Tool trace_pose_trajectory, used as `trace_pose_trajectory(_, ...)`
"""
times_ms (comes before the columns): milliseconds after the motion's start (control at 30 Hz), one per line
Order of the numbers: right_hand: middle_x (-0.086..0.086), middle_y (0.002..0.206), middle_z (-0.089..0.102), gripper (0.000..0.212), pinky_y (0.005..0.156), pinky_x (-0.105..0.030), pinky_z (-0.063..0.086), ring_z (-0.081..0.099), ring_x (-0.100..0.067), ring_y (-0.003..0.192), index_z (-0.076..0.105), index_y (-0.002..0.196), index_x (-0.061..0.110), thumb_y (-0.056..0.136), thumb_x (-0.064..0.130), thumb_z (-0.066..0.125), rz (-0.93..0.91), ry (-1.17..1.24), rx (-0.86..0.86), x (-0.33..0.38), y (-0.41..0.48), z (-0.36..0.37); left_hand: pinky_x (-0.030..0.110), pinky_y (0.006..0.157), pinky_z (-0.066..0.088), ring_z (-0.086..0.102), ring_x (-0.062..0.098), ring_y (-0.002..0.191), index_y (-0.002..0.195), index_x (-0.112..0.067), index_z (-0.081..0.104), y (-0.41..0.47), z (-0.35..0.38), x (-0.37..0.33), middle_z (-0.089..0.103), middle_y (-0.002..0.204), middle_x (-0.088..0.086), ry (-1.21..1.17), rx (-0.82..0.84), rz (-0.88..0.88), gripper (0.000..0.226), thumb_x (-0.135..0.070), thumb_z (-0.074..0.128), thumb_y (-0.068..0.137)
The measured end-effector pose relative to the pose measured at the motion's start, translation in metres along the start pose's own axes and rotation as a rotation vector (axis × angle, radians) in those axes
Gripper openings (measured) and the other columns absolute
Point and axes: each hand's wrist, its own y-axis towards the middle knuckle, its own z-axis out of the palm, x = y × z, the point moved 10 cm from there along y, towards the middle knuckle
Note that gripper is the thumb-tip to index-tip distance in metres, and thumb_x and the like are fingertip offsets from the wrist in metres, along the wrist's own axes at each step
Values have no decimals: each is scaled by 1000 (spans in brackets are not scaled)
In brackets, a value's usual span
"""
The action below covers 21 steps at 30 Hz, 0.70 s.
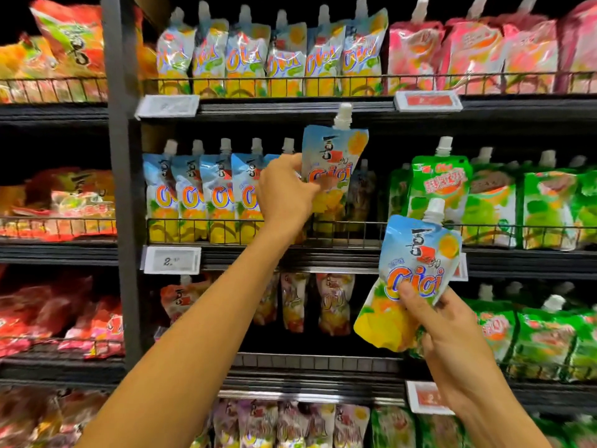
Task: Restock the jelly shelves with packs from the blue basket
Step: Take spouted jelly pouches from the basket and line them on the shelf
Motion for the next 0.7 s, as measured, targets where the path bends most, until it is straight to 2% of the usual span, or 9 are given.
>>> trace_pose_trajectory(67, -3, 104, 76, 31, 65, -23, 58, 74, -14, 92, 77, 95, 26, 65, 36, 78, -9, -10, 17, 4, 2, 2, 34, 66, 55, 68, 13, 80, 96, -29, 78, -2, 12, 6, 76, 88, -6, 36, 23, 13, 25, -36, 84, 72)
trace_pose_trajectory(167, -2, 104, 76, 31, 67, -20, 57, 73, -14, 93, 77, 93, 30, 63, 38, 78, -45, -20, 12, 14, 5, 0, 31, 62, 53, 66, 9, 75, 93, -32, 77, -6, 24, 16, 75, 83, -8, 77, 57, 13, 31, -49, 83, 68)
trace_pose_trajectory(267, -2, 103, 76, 36, 67, -20, 57, 73, -14, 94, 76, 95, 23, 63, 38, 78, -85, -19, 13, 26, 13, 2, 15, 49, 36, 57, 4, 67, 88, -25, 72, -9, 26, 23, 67, 77, -11, 142, 44, 36, 39, -56, 81, 65)
trace_pose_trajectory(333, -1, 101, 77, 41, 68, -23, 59, 73, -13, 92, 74, 98, 21, 62, 39, 78, -133, -61, -6, 40, 23, 7, 12, 48, 28, 54, 3, 64, 86, -22, 65, -10, 24, 24, 64, 76, -11, 175, 24, 44, 43, -57, 81, 66)
trace_pose_trajectory(433, 4, 98, 77, 42, 67, -18, 56, 72, -9, 91, 69, 101, 27, 63, 41, 80, -278, -187, -26, 74, 40, 22, 20, 62, 42, 67, 14, 85, 106, -16, 64, -11, 23, 26, 73, 95, -1, 191, 8, 51, 54, -54, 79, 71)
trace_pose_trajectory(500, 3, 99, 76, 44, 66, -17, 56, 72, -7, 89, 63, 108, 28, 68, 35, 80, -370, -240, -46, 92, 55, 35, 27, 65, 42, 67, 20, 88, 110, -13, 60, -12, 21, 23, 71, 94, 3, 222, -17, 69, 55, -50, 79, 74)
trace_pose_trajectory(567, 0, 102, 74, 43, 65, -18, 56, 72, -6, 87, 59, 113, 22, 76, 25, 81, -440, -243, -91, 103, 73, 44, 31, 64, 38, 60, 22, 89, 108, -13, 58, -15, 17, 15, 65, 90, 3, 304, -59, 102, 55, -51, 78, 74)
trace_pose_trajectory(633, -4, 107, 70, 39, 70, -23, 58, 69, -8, 91, 55, 113, 18, 82, 15, 78, -505, -247, -131, 108, 89, 54, 33, 68, 38, 56, 22, 98, 113, -16, 57, -16, 14, 12, 64, 98, 1, 384, -95, 112, 58, -54, 77, 74)
trace_pose_trajectory(700, -6, 110, 67, 36, 81, -33, 59, 66, -13, 98, 51, 110, 17, 84, 13, 75, -535, -308, -157, 106, 105, 62, 35, 73, 41, 57, 23, 104, 116, -18, 57, -17, 14, 15, 67, 105, -1, 418, -89, 91, 58, -56, 74, 75)
